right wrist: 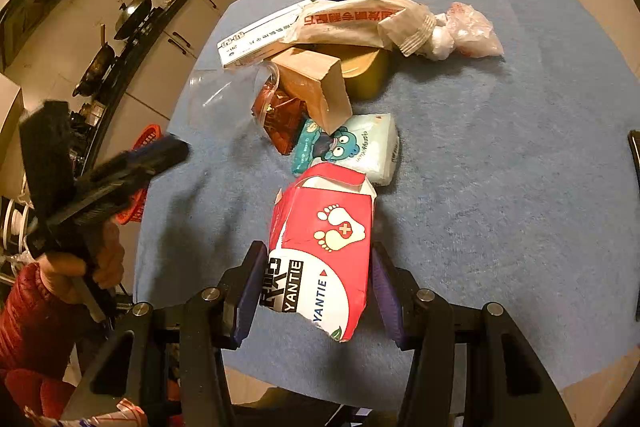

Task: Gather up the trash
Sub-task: 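Grasp the clear plastic cup with the left tool while the right tool grasps the red YANTIE pack, then carry the cup and red pack to the red basket and release both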

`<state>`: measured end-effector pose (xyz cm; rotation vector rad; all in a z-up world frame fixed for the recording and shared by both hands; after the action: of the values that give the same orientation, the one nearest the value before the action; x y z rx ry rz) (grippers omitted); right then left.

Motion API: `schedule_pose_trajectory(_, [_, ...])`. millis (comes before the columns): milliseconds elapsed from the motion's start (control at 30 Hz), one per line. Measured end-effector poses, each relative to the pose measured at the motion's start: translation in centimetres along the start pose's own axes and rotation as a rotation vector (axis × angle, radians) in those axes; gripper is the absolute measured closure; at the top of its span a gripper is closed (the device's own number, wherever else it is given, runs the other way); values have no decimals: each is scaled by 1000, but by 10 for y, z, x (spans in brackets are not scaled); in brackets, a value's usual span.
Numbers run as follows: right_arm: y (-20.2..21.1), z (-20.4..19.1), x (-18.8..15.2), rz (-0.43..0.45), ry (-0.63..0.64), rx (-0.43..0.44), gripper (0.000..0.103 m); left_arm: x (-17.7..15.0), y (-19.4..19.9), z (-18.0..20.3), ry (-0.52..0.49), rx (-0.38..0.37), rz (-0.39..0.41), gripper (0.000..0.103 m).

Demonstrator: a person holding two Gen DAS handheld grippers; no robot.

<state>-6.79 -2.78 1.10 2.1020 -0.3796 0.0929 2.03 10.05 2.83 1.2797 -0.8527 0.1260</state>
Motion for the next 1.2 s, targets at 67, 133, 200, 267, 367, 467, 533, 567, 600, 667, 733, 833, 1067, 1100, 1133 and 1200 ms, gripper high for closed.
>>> schedule_pose_trajectory(67, [2,2,-1,4,-2,1,48,17,6,-10,23,4,45,14])
schedule_pose_trajectory(133, [3,3,-1,6,-3,2,48,35,5,-17,34,4,51,14])
schedule_pose_trajectory(200, [3,4,0,8,-5,3,48,51,-6,-17,20,-11,41,14])
schedule_pose_trajectory(267, [5,7,0,11,-9,3,48,61,-26,-13,-5,-24,-10,14])
schedule_pose_trajectory(367, [5,10,1,12,-13,4,48,63,-43,0,-51,-59,-57,14])
schedule_pose_trajectory(467, [6,12,3,13,-17,4,48,58,-51,10,-102,-53,-78,14])
schedule_pose_trajectory(533, [6,14,3,14,-18,3,48,51,-51,19,-146,-48,-80,18])
schedule_pose_trajectory(567, [6,13,3,13,-20,4,48,47,-50,21,-163,-41,-87,30])
schedule_pose_trajectory(600, [6,14,4,13,-22,4,48,42,-51,24,-178,-39,-99,41])
schedule_pose_trajectory(667, [5,14,4,14,-22,4,48,33,-53,28,-187,-38,-122,52])
schedule_pose_trajectory(733, [4,13,4,10,-19,6,48,26,-53,27,-177,-25,-124,53])
schedule_pose_trajectory(833, [2,12,4,5,-14,5,48,20,-54,25,-144,-28,-131,53])
schedule_pose_trajectory(1067, [2,5,3,9,-1,5,48,14,-46,21,-91,40,-88,54])
schedule_pose_trajectory(1100, [3,4,3,11,0,5,48,14,-42,21,-80,45,-73,54])
schedule_pose_trajectory(1133, [3,3,3,13,4,6,48,14,-37,20,-70,49,-60,54])
schedule_pose_trajectory(1200, [4,-2,4,19,12,8,48,14,-26,20,-50,54,-38,54])
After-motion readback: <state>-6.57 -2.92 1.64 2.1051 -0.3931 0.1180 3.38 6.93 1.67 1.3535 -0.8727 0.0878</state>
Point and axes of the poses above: each gripper's, at about its wrist camera, not at the fingertips, and y roughly against the way its jaws point, z to its right, x to its top, the point moved 6 cm from there along -y, roughly the way its jaws point, and after that the axes turned 14 degrees about -y, right-handed, at the moved point
